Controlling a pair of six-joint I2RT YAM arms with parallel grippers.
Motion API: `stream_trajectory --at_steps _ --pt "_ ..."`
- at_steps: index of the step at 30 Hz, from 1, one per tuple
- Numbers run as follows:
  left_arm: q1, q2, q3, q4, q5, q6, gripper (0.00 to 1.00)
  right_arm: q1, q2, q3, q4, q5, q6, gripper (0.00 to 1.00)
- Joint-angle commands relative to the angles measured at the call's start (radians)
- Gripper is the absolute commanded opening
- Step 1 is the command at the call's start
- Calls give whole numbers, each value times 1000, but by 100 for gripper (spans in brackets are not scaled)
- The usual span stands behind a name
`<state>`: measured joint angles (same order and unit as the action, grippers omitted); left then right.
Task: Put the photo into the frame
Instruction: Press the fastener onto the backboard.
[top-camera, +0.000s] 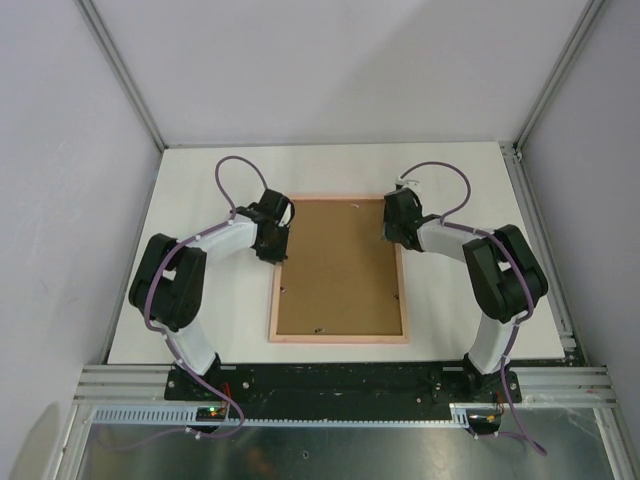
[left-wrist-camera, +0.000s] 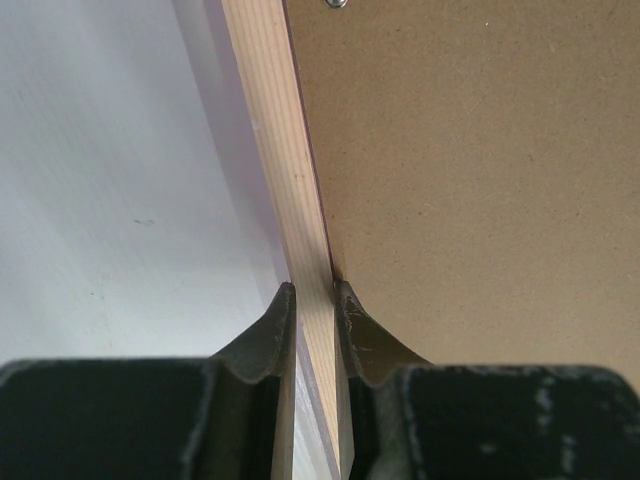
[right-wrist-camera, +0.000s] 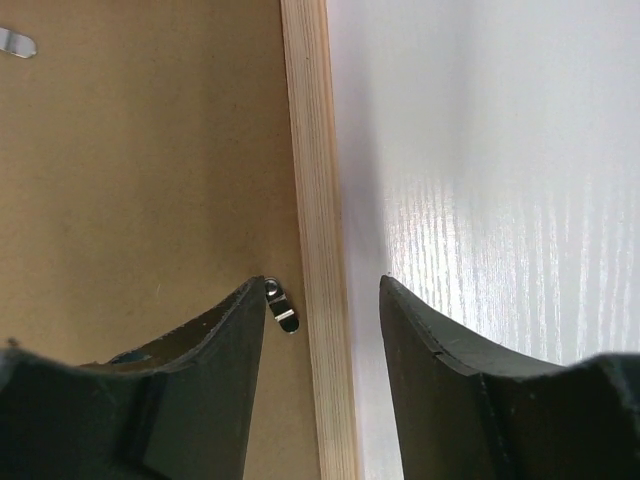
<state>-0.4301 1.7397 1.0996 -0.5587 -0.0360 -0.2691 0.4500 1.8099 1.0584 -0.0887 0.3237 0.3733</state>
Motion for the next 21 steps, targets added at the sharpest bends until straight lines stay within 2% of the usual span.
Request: stream_trajectory --at_steps 1,11,21 --pt "-22 -16 -28 -69 70 44 0 -7 30 37 28 -25 -17 51" --pt "-22 -11 -24 -69 68 40 0 -7 41 37 -18 -48 -4 42" --pt "-22 -9 -26 -69 61 38 0 -7 -13 -8 -27 -83 -7 50"
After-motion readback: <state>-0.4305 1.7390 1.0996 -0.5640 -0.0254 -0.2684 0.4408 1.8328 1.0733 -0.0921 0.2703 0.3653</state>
